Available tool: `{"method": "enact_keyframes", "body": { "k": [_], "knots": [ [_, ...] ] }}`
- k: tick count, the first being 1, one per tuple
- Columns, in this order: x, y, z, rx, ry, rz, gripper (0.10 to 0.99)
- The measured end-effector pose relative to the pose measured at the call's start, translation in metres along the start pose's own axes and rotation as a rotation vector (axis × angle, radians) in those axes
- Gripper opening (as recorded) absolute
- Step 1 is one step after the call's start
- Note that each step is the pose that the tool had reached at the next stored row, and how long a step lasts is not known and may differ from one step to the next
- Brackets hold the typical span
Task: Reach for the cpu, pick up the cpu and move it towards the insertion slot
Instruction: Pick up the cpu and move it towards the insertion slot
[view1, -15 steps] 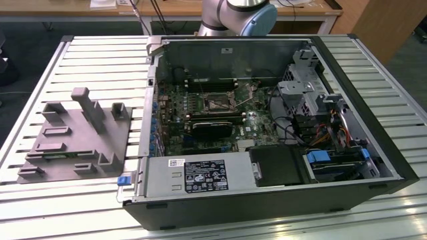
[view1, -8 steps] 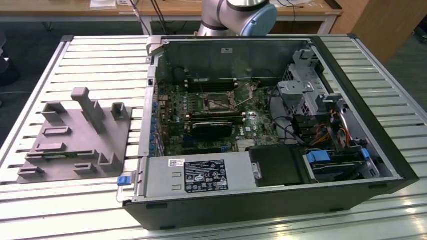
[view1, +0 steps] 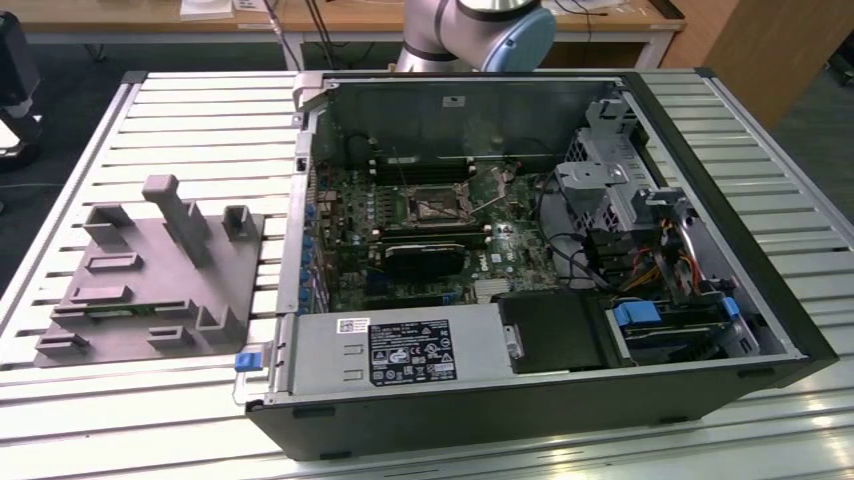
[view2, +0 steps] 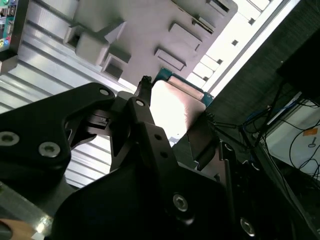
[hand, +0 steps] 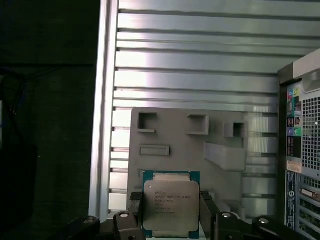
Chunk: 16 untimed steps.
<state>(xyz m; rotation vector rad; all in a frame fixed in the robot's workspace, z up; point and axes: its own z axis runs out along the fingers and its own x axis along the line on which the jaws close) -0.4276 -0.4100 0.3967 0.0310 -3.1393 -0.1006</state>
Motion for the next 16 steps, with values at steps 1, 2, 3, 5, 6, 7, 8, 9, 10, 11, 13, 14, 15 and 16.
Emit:
{"method": "enact_keyframes", "body": {
  "k": [1,2,3,5,6,7,8,9,10,11,13,14,15,16],
  "knots": [
    [-0.0023,0.0000,0.0000,0.000,0.0001,0.000,0.541],
    [-0.0046,-0.0001,-0.0001,0.000,0.0002,0.000,0.541],
    [-0.0068,-0.0001,-0.0001,0.000,0.0002,0.000,0.541],
    [-0.0113,-0.0002,0.0000,0.000,0.0001,0.000,0.541],
    [-0.0137,-0.0003,0.0000,0.000,0.0001,0.000,0.541],
    [-0.0160,-0.0003,0.0000,0.000,0.0000,0.000,0.541],
    [-0.0182,-0.0003,0.0000,0.000,0.0001,0.000,0.541],
    [-0.0208,-0.0004,-0.0001,0.000,0.0002,0.000,0.541],
    [-0.0232,-0.0004,-0.0001,0.000,0.0002,0.000,0.541],
    [-0.0257,-0.0005,-0.0001,0.000,0.0002,0.000,0.541],
    [-0.0307,-0.0006,-0.0001,0.000,0.0001,0.000,0.541],
    [-0.0332,-0.0007,-0.0001,0.000,0.0001,0.000,0.541],
    [-0.0357,-0.0007,-0.0001,0.000,0.0002,0.000,0.541],
    [-0.0383,-0.0008,-0.0001,0.000,0.0002,0.000,0.541]
  ]
}}
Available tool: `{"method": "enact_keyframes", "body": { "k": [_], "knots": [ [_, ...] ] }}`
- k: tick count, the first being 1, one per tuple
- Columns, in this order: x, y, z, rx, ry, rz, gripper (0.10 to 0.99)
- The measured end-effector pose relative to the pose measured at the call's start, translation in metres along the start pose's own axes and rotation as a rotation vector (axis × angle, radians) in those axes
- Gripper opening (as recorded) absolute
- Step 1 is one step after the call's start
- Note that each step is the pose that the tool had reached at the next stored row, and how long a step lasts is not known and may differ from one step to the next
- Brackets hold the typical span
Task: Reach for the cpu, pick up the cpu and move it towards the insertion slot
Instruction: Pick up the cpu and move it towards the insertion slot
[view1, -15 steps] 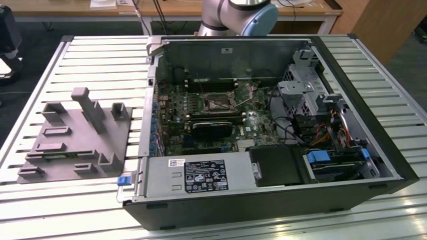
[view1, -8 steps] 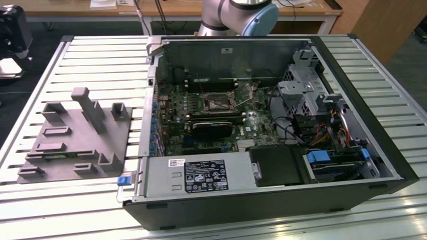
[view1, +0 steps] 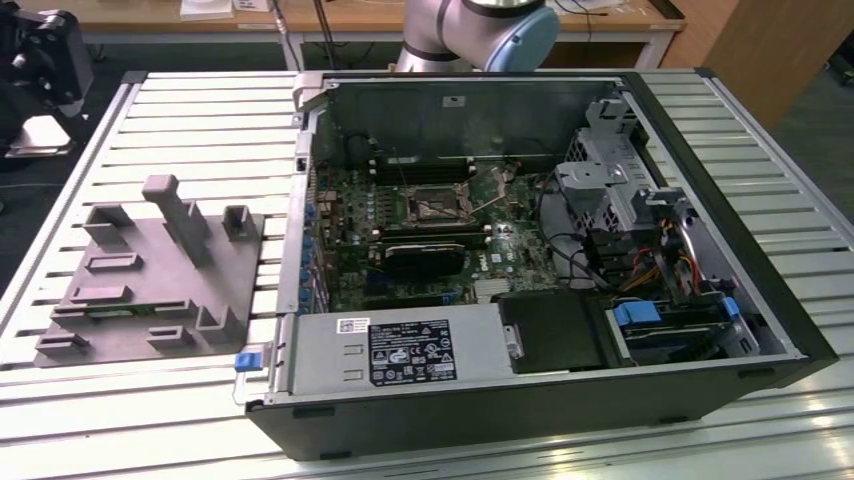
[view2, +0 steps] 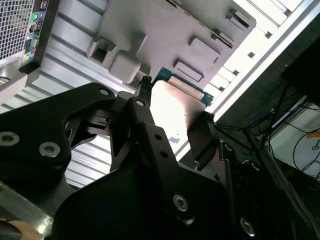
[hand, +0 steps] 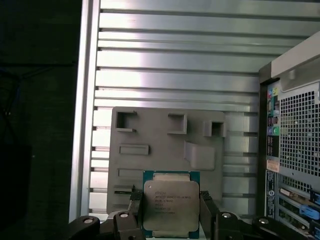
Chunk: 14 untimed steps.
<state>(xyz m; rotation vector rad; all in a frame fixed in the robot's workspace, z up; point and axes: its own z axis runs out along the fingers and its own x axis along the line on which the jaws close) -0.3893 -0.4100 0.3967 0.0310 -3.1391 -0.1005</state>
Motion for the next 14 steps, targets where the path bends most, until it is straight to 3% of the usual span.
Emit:
{"method": "enact_keyframes", "body": {
  "k": [14],
  "knots": [
    [-0.0378,-0.0007,0.0000,0.000,0.0001,0.000,0.541]
  ]
}}
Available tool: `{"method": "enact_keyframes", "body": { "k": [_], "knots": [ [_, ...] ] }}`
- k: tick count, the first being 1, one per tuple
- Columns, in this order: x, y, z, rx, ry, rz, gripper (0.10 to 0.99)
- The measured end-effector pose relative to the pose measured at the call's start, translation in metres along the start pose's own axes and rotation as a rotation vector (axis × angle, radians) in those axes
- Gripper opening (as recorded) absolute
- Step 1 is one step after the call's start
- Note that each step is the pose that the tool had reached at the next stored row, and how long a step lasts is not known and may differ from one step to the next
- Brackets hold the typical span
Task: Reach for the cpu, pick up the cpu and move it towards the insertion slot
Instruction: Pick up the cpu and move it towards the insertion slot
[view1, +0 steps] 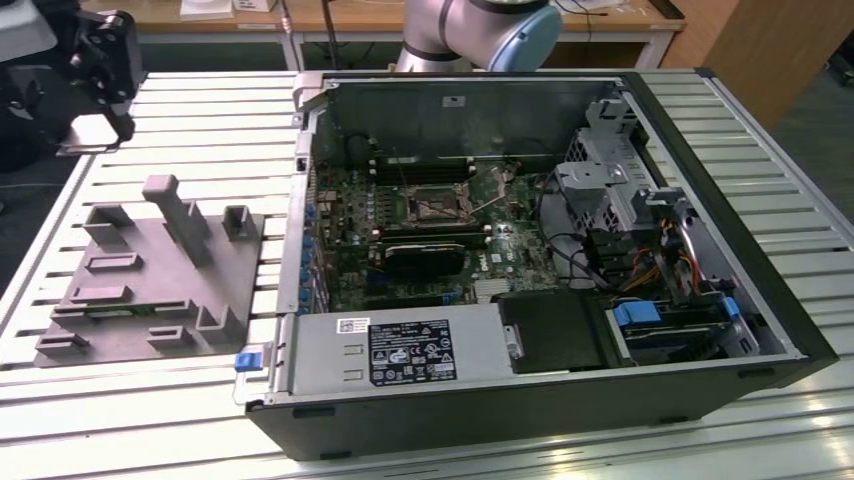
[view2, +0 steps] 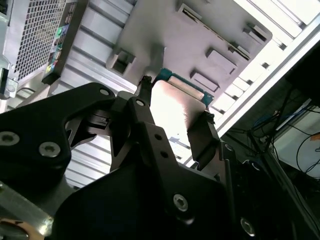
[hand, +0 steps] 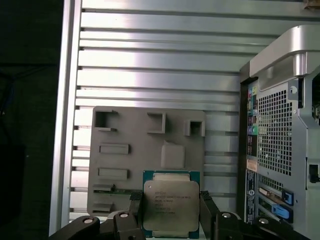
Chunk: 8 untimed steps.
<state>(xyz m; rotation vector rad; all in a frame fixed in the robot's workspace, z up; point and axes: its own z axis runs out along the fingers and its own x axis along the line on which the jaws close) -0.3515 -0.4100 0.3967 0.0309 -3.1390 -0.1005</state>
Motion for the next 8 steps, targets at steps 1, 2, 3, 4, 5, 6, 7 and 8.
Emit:
{"method": "enact_keyframes", "body": {
  "k": [1,2,3,4,5,6,7,8],
  "knots": [
    [-0.0030,0.0000,0.0000,0.000,0.0000,0.000,0.541],
    [-0.0059,-0.0001,0.0000,0.000,0.0000,0.000,0.541],
    [-0.0089,-0.0002,0.0000,0.000,0.0000,0.000,0.541],
    [-0.0118,-0.0002,0.0000,0.000,0.0000,0.000,0.541],
    [-0.0149,-0.0003,0.0000,0.000,0.0001,0.000,0.541],
    [-0.0179,-0.0004,0.0000,0.000,0.0001,0.000,0.541],
    [-0.0211,-0.0004,0.0000,0.000,0.0000,0.000,0.541],
    [-0.0240,-0.0005,0.0000,0.000,0.0001,0.000,0.541]
  ]
}}
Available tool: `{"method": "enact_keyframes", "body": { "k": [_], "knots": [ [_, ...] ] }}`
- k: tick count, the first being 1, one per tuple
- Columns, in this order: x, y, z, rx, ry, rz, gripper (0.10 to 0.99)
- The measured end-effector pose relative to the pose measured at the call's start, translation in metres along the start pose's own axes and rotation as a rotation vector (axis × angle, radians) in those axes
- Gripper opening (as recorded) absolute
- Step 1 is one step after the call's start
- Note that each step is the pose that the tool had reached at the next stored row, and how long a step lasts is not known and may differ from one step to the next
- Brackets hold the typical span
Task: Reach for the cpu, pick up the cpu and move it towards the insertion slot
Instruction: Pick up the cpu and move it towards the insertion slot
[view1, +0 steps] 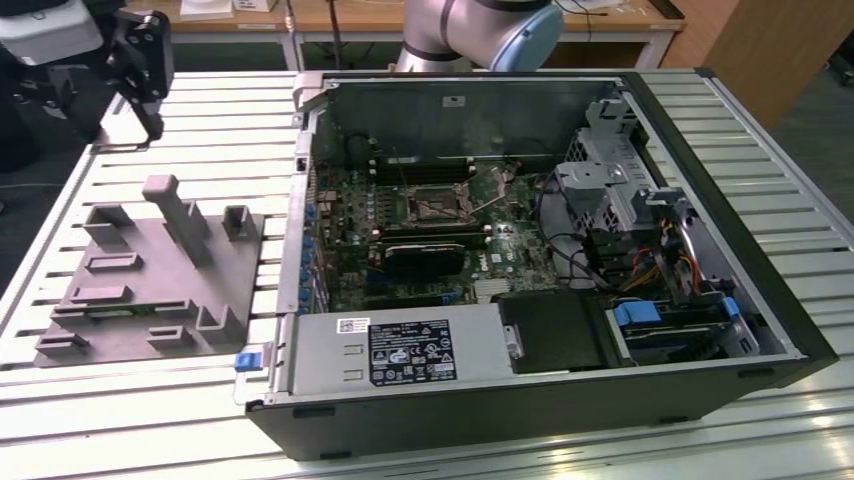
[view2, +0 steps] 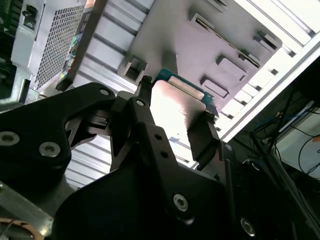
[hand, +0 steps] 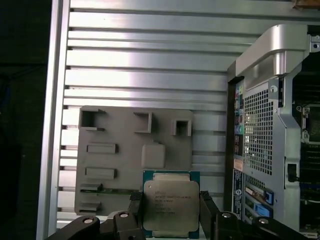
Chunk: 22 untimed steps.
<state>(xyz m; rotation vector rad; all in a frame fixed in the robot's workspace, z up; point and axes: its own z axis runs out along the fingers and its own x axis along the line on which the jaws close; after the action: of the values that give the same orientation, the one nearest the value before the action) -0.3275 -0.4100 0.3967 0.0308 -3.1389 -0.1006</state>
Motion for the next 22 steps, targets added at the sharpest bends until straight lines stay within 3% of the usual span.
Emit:
{"method": "enact_keyframes", "body": {
  "k": [22],
  "knots": [
    [-0.0626,-0.0012,-0.0001,0.000,0.0001,0.000,0.541]
  ]
}}
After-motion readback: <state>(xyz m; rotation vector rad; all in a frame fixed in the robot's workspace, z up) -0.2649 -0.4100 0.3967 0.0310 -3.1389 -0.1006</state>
